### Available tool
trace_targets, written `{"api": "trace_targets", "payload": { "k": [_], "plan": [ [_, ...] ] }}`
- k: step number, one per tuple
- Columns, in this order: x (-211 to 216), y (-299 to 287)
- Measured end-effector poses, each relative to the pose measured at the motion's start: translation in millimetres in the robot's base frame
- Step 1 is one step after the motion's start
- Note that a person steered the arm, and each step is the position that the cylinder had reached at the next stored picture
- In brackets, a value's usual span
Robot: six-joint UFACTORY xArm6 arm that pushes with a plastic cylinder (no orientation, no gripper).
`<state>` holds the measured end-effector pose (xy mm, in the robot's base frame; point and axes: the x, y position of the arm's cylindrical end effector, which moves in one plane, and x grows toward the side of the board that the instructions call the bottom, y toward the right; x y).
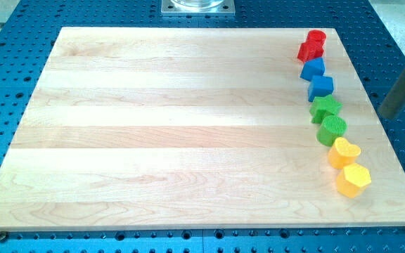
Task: Push the green star to the top left of the green circle
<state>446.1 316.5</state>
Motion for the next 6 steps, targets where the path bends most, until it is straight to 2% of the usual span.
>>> {"api": "trace_targets", "payload": {
  "k": [4,5,6],
  "plan": [
    [-7,-73],
    [21,-163],
    [62,-215]
  ]
}}
